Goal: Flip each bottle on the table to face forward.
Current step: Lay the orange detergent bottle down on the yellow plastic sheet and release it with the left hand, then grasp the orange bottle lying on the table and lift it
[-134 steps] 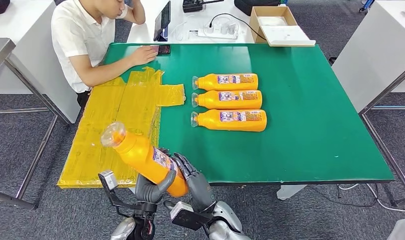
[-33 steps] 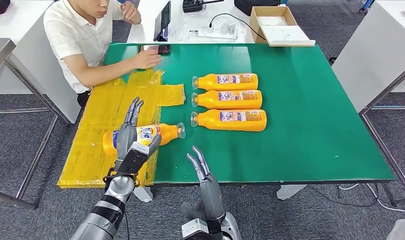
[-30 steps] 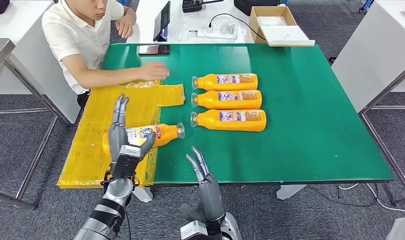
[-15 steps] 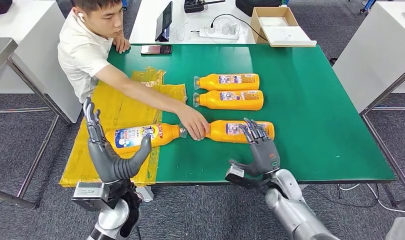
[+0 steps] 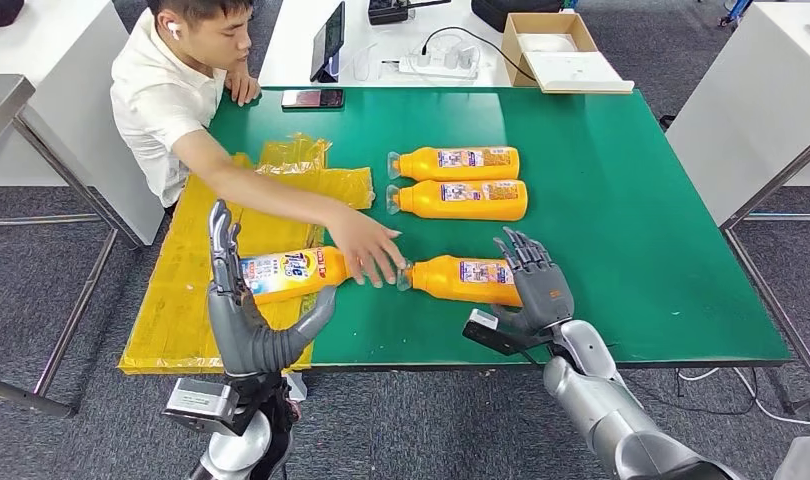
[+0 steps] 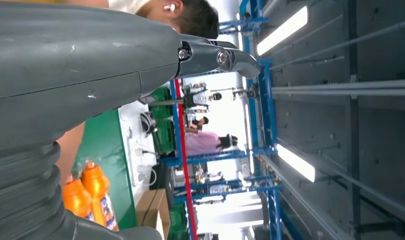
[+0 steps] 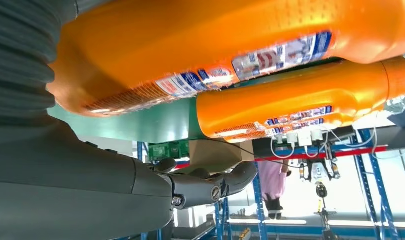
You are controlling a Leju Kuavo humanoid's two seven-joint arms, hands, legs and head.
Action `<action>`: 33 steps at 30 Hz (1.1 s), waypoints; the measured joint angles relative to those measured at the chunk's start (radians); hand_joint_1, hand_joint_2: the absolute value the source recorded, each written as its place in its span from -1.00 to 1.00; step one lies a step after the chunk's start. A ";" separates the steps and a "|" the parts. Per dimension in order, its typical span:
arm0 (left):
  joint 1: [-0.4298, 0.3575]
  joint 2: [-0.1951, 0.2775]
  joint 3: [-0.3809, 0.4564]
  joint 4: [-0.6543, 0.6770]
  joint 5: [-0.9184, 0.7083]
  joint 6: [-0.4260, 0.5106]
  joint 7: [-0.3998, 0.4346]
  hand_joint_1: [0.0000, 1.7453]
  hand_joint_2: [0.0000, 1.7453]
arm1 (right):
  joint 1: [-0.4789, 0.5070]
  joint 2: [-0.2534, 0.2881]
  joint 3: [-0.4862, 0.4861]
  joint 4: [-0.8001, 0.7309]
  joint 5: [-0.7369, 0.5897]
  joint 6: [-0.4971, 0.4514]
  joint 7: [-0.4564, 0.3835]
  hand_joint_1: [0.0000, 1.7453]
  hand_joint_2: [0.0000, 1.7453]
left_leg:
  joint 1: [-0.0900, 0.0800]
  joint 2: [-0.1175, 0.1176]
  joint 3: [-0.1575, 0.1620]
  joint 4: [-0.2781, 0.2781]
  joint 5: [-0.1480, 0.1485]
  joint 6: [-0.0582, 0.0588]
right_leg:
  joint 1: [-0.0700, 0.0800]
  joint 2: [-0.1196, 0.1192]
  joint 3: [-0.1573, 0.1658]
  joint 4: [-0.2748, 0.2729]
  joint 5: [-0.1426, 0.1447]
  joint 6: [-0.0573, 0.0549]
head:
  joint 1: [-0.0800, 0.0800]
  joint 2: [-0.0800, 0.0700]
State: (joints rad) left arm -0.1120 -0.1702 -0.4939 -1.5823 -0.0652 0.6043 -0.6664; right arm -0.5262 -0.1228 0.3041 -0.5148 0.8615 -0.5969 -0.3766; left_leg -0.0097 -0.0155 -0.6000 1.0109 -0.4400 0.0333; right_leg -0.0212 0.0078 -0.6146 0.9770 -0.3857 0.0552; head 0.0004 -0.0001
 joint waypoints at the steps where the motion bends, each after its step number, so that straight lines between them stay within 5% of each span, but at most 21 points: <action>1: 0.000 0.000 -0.002 0.002 0.000 -0.003 0.000 -1.00 1.00 | -0.003 0.003 0.000 0.005 0.007 0.000 0.008 -1.00 1.00 | 0.000 0.000 0.000 0.000 0.000 0.000 | 0.000 0.000 0.000 0.000 0.000 0.000 | 0.000 0.000; 7: -0.003 -0.001 -0.009 0.019 0.003 -0.016 0.000 -1.00 1.00 | -0.039 0.027 0.004 0.054 0.072 0.095 0.096 -1.00 1.00 | 0.000 0.000 0.000 0.000 0.000 0.000 | 0.000 0.000 0.000 0.000 0.000 0.000 | 0.000 0.000; 13: -0.011 -0.001 -0.012 0.036 0.003 -0.029 0.000 -1.00 1.00 | -0.110 0.040 0.032 0.101 0.154 0.437 0.344 -1.00 1.00 | 0.000 0.006 0.006 0.000 -0.001 -0.001 | 0.000 0.003 0.002 -0.001 0.000 0.000 | 0.000 0.000; 14: -0.014 -0.001 -0.013 0.039 0.002 -0.031 0.000 -1.00 1.00 | -0.128 0.040 0.041 0.109 0.171 0.502 0.397 -0.84 1.00 | 0.000 0.006 0.008 0.000 -0.001 -0.001 | 0.000 0.004 0.003 -0.001 -0.001 0.000 | 0.000 0.000; 17: -0.023 -0.002 -0.013 0.051 0.001 -0.037 0.000 -1.00 1.00 | -0.165 0.039 0.065 0.127 0.210 0.610 0.501 0.59 1.00 | 0.000 0.004 0.016 0.000 -0.002 0.000 | 0.001 0.003 0.004 -0.003 -0.004 0.000 | 0.000 0.000; 18: -0.025 -0.002 -0.013 0.056 0.001 -0.042 0.000 -1.00 1.00 | -0.173 0.039 0.071 0.132 0.219 0.630 0.522 0.94 1.00 | 0.000 0.004 0.017 -0.001 -0.003 0.001 | 0.001 0.003 0.005 -0.004 -0.005 0.000 | 0.000 0.000; 23: -0.039 -0.013 -0.013 0.085 0.010 -0.067 0.000 -1.00 1.00 | -0.203 0.031 0.097 0.151 0.248 0.731 0.565 1.00 1.00 | 0.000 0.004 0.019 -0.001 -0.002 0.003 | 0.000 0.003 0.013 -0.005 -0.002 0.002 | 0.000 0.000; 33: -0.048 -0.020 -0.012 0.105 0.014 -0.082 0.000 -1.00 1.00 | -0.224 0.024 0.119 0.157 0.252 0.742 0.531 1.00 1.00 | 0.000 0.004 0.019 0.000 -0.001 0.004 | 0.000 0.003 0.019 -0.006 0.000 0.004 | 0.000 0.000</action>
State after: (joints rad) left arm -0.1599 -0.1900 -0.5062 -1.4769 -0.0509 0.5223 -0.6664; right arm -0.7502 -0.0983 0.4231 -0.3576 1.1132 0.1453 0.1539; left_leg -0.0096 -0.0115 -0.5810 1.0106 -0.4409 0.0372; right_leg -0.0208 0.0107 -0.5953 0.9714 -0.3861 0.0591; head 0.0002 -0.0001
